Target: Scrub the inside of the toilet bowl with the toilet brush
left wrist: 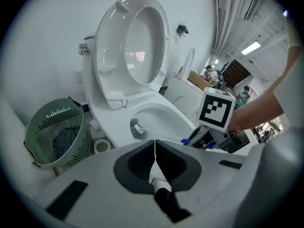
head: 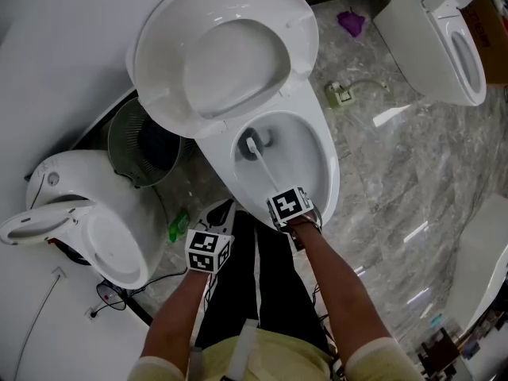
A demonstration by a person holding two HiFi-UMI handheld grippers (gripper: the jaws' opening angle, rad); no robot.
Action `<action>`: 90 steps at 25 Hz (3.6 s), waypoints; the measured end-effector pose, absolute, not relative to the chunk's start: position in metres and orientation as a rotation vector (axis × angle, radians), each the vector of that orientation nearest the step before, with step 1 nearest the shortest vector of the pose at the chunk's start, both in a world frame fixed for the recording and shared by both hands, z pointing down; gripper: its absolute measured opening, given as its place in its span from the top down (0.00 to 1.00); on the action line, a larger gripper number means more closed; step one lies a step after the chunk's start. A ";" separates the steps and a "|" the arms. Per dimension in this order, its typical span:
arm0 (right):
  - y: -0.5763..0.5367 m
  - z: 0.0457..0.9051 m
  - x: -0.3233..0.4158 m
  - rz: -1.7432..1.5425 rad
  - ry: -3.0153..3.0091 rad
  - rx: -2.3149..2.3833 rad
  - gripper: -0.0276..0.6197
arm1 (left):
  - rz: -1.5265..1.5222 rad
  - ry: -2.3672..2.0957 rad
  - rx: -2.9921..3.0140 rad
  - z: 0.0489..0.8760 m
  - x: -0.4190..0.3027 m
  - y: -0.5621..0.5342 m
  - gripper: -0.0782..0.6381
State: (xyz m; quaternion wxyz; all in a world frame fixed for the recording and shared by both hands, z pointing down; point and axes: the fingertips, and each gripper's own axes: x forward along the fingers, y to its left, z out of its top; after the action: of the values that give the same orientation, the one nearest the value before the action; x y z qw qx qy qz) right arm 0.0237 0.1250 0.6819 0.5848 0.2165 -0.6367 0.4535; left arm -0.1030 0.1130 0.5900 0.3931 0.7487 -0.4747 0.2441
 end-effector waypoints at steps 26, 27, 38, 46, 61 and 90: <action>0.088 0.681 0.128 1.116 -1.338 0.779 0.91 | 0.671 -1.090 2.002 0.581 -0.084 0.102 0.87; 0.092 0.680 0.132 1.121 -1.330 0.784 0.91 | 0.674 -1.085 2.008 0.580 -0.083 0.101 0.87; 0.157 0.675 0.158 1.215 -1.226 0.811 0.91 | 0.690 -1.031 2.055 0.573 -0.069 0.104 0.87; 0.210 0.665 0.169 1.246 -1.152 0.782 0.91 | 0.707 -1.005 2.065 0.571 -0.065 0.118 0.87; 0.250 0.669 0.147 1.263 -1.173 0.662 0.91 | 0.713 -1.022 2.042 0.575 -0.062 0.130 0.87; 0.204 0.672 0.029 1.179 -1.373 0.377 0.91 | 0.634 -1.175 1.917 0.583 -0.091 0.132 0.87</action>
State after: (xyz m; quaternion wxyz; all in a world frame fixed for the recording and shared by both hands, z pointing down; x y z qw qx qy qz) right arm 0.0287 0.2041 0.6717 0.6024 0.1629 -0.5926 0.5093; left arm -0.0913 0.1317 0.5833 0.3920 0.7550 -0.4626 0.2496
